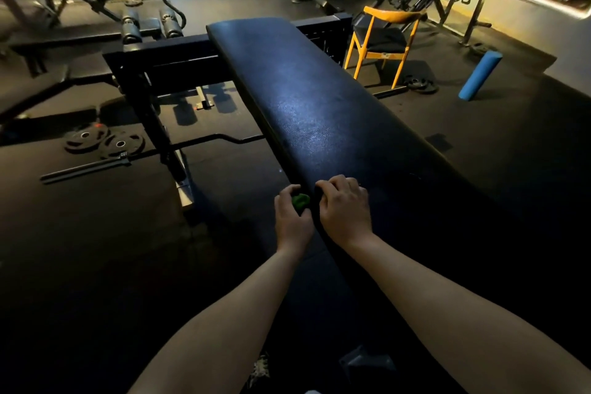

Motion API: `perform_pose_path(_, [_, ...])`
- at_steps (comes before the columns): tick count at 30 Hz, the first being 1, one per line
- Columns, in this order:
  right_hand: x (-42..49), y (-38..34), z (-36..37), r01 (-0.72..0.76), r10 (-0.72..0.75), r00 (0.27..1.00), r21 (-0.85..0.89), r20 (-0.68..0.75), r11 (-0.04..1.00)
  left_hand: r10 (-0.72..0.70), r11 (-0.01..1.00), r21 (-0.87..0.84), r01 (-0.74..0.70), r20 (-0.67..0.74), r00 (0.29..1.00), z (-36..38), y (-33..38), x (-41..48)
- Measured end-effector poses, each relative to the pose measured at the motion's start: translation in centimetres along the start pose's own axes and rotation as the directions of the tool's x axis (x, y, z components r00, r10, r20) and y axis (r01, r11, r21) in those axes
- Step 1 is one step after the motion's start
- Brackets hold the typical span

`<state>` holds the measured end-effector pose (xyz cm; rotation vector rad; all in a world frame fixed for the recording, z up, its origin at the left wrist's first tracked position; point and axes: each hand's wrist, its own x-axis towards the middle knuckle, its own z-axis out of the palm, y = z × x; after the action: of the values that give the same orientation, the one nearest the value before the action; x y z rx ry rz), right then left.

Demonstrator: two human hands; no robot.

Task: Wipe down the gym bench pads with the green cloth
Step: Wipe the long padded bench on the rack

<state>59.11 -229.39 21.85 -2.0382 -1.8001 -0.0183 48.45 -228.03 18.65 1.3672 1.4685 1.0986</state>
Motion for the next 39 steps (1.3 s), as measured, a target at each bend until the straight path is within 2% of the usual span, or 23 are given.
perform_pose_path(3, [-0.5,0.3,0.0,0.006,-0.006,1.0,0.007,0.0,1.0,0.008,1.0,-0.016,-0.008,0.003,1.0,0.2,-0.4,-1.5])
perform_pose_path(7, [-0.4,0.5,0.2,-0.016,0.016,1.0,0.058,0.008,0.998,-0.057,0.991,-0.123,0.056,-0.005,0.998,-0.1,-1.0,-1.8])
perform_pose_path(10, [-0.4,0.6,0.2,-0.018,0.018,1.0,0.09,-0.006,0.996,-0.072,0.983,-0.176,0.052,-0.109,0.991,-0.3,-1.4,-0.5])
perform_pose_path(12, [-0.3,0.7,0.2,-0.02,0.021,1.0,0.107,-0.003,0.994,-0.129,0.981,-0.166,0.105,-0.143,0.981,-0.4,-1.2,1.5])
perform_pose_path(14, [-0.1,0.7,0.2,-0.036,0.035,0.999,0.121,0.008,0.992,-0.153,0.981,-0.135,0.138,-0.109,0.982,-0.1,-0.6,3.5])
perform_pose_path(17, [0.1,0.6,0.2,-0.056,0.054,0.998,0.138,0.018,0.989,-0.125,0.987,-0.109,0.117,-0.064,0.99,0.8,0.1,4.3])
perform_pose_path(21, [0.3,0.7,0.2,-0.072,0.072,0.997,0.166,0.006,0.984,-0.083,0.991,-0.116,0.071,-0.096,0.992,1.3,-0.2,3.0])
perform_pose_path(26, [0.0,0.8,-0.5,-0.093,0.085,0.994,0.149,0.063,0.984,-0.019,0.999,-0.05,0.014,-0.108,0.994,1.2,0.2,0.9])
perform_pose_path(31, [-1.3,1.7,-1.7,-0.021,-0.007,0.985,0.162,0.17,0.987,0.009,1.0,0.015,-0.008,-0.082,0.997,0.9,0.4,-1.9])
perform_pose_path(35, [-2.3,2.4,-1.8,0.02,-0.057,0.99,0.273,0.129,0.962,0.016,1.0,0.012,-0.015,-0.121,0.993,1.6,0.3,-4.5])
perform_pose_path(39, [-2.6,2.3,-1.7,0.05,-0.074,0.995,0.288,0.071,0.956,0.032,0.999,0.023,-0.029,-0.145,0.989,1.5,-0.2,-5.6])
